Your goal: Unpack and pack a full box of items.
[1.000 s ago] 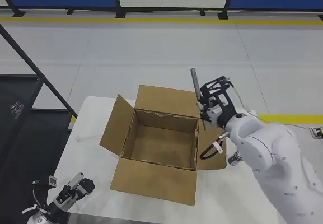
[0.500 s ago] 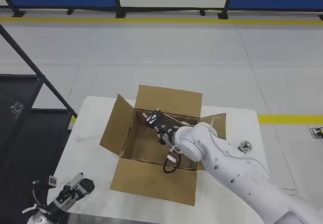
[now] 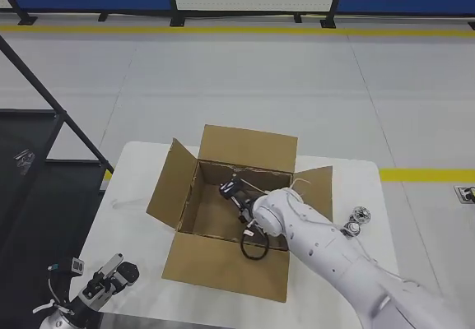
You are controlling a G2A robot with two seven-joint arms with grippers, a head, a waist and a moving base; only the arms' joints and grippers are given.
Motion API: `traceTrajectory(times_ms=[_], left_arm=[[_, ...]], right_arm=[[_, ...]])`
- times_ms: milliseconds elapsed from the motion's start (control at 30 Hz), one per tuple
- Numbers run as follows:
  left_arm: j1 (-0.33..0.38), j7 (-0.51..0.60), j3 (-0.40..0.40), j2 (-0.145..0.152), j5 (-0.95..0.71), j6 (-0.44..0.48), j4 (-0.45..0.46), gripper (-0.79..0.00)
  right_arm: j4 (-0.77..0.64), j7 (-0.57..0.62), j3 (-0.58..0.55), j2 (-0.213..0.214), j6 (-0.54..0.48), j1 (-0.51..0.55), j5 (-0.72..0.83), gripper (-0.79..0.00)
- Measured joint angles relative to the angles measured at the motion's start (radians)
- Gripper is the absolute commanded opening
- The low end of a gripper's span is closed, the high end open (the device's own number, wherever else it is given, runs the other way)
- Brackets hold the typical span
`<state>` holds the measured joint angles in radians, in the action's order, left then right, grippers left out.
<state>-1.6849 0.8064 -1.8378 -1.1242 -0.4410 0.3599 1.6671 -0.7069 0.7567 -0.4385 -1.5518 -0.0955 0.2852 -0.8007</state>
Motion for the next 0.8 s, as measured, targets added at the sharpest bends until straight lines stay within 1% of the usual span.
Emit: traceTrajectory(times_ms=[33,67,167,300,367,633,667,767,800], left_arm=[[0.0,0.0,0.0,0.0,0.0,0.0,0.0,0.0],[0.0,0.0,0.0,0.0,0.0,0.0,0.0,0.0],[0.0,0.0,0.0,0.0,0.0,0.0,0.0,0.0],[0.0,0.0,0.0,0.0,0.0,0.0,0.0,0.0],[0.0,0.0,0.0,0.0,0.0,0.0,0.0,0.0],[0.0,0.0,0.0,0.0,0.0,0.0,0.0,0.0],[0.0,0.0,0.0,0.0,0.0,0.0,0.0,0.0],[0.0,0.0,0.0,0.0,0.0,0.0,0.0,0.0],[0.0,0.0,0.0,0.0,0.0,0.0,0.0,0.0]], right_arm=[[0.015,-0.001,0.002,-0.008,-0.004,-0.004,0.002,-0.76],[0.034,-0.001,0.005,-0.018,-0.01,-0.01,0.003,-0.686],[0.076,-0.001,0.011,-0.039,-0.024,-0.022,0.002,-0.545],[0.132,-0.005,0.018,-0.07,-0.039,-0.038,-0.002,-0.493],[0.155,-0.01,0.018,-0.081,-0.044,-0.044,-0.004,-0.453],[0.221,-0.021,0.008,-0.114,-0.065,-0.078,-0.013,-0.446],[0.222,-0.02,0.006,-0.117,-0.073,-0.084,-0.016,-0.422],[0.213,-0.003,-0.003,-0.118,-0.113,-0.097,-0.015,-0.385],[0.207,0.004,-0.009,-0.117,-0.137,-0.104,-0.012,-0.342]])
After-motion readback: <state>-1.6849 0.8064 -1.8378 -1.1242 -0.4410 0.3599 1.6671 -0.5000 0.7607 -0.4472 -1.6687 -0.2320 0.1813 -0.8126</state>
